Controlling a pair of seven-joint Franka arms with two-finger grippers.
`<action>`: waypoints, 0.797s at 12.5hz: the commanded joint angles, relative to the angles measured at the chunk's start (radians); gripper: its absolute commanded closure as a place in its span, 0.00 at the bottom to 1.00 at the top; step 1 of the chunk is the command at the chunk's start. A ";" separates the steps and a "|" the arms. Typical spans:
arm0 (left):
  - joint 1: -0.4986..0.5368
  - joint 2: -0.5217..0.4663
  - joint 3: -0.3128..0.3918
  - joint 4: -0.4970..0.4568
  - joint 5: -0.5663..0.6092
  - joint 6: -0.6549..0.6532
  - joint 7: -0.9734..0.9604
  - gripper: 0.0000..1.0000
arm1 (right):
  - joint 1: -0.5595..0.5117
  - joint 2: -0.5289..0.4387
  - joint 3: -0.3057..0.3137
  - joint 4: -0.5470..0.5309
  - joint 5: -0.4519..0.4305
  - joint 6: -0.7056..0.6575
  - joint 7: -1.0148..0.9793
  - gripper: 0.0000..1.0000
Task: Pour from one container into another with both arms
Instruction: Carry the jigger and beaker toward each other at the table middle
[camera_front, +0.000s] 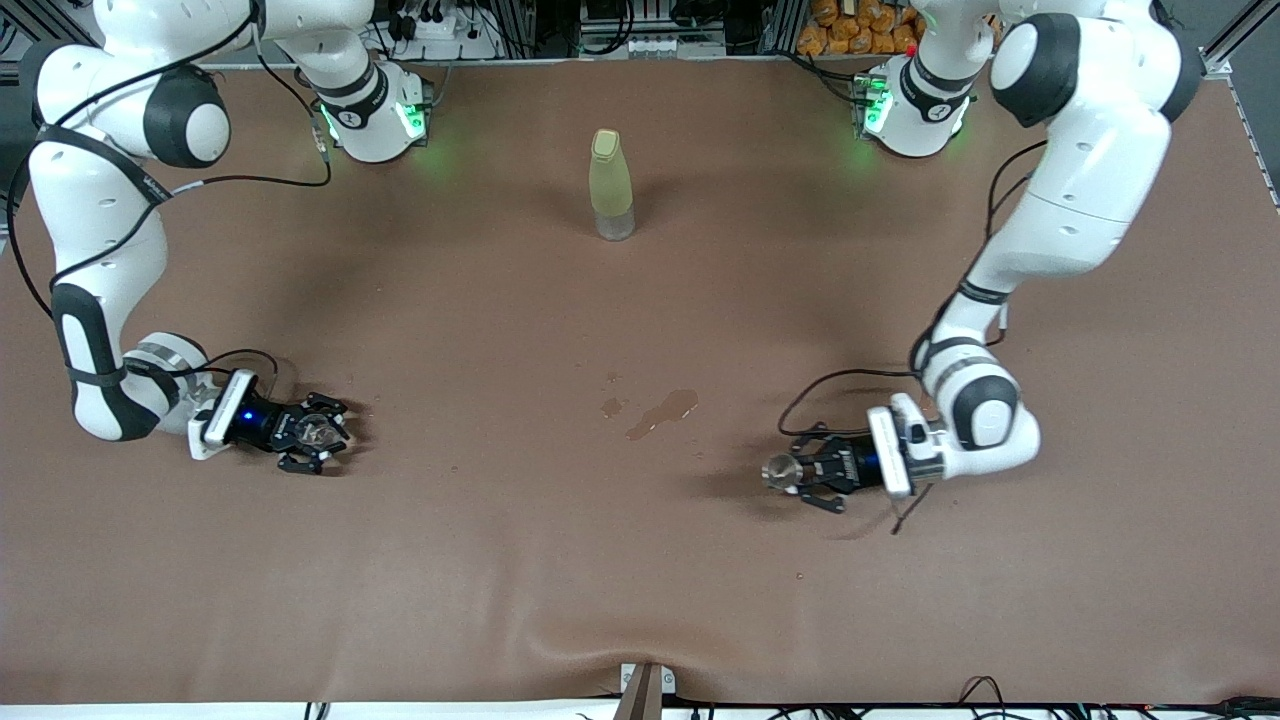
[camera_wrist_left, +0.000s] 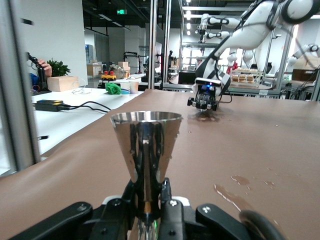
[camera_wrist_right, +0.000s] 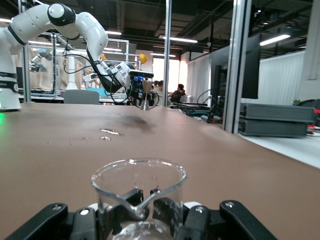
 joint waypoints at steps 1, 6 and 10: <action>-0.112 -0.025 0.011 -0.013 -0.174 0.108 0.065 1.00 | 0.043 -0.106 -0.006 -0.057 0.017 0.001 0.088 1.00; -0.247 -0.024 0.011 -0.010 -0.394 0.205 0.129 1.00 | 0.111 -0.215 -0.006 -0.087 0.017 -0.001 0.266 1.00; -0.324 -0.015 0.011 0.027 -0.447 0.236 0.139 1.00 | 0.151 -0.374 -0.006 -0.222 0.017 0.007 0.354 1.00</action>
